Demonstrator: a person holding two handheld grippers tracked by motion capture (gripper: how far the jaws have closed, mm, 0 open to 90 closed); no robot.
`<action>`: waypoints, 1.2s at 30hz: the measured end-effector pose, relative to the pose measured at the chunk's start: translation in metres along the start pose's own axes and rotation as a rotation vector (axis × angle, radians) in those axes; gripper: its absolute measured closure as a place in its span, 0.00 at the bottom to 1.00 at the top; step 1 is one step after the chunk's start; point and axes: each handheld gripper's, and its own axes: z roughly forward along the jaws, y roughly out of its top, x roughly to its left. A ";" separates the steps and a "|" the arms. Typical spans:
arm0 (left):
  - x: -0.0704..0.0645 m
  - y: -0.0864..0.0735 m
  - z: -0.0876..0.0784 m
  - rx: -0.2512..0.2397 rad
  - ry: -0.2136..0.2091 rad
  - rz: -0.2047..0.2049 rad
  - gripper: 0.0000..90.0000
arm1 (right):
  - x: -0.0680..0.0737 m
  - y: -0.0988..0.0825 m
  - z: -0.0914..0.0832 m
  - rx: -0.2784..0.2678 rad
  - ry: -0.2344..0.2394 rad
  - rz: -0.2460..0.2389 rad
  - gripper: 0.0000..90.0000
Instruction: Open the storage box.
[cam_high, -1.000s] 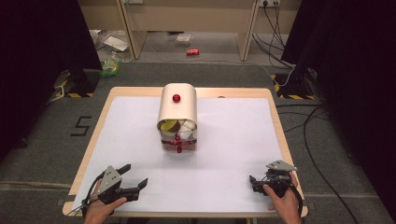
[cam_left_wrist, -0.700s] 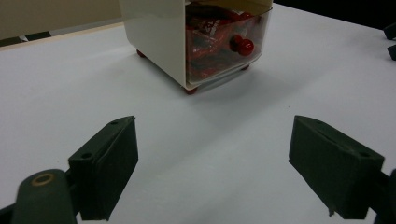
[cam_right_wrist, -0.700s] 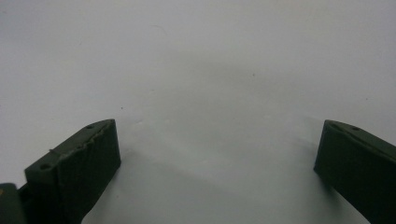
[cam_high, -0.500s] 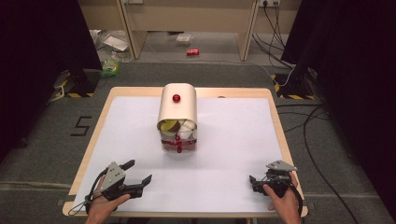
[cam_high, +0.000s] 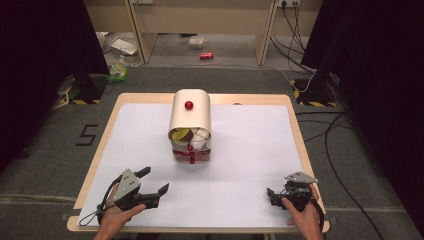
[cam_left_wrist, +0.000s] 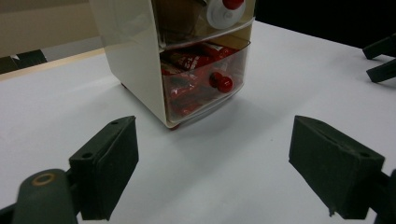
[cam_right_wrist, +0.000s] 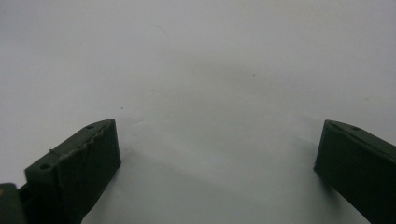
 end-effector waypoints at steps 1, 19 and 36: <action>0.000 0.001 0.000 -0.001 -0.002 0.004 0.17 | 0.000 0.000 0.000 0.000 0.000 -0.001 0.00; -0.002 0.017 0.008 -0.023 -0.017 0.005 0.17 | 0.000 0.000 0.000 -0.001 0.000 0.001 0.00; -0.007 0.038 0.014 -0.051 -0.033 0.030 0.17 | 0.000 0.000 0.000 0.000 0.000 0.000 0.00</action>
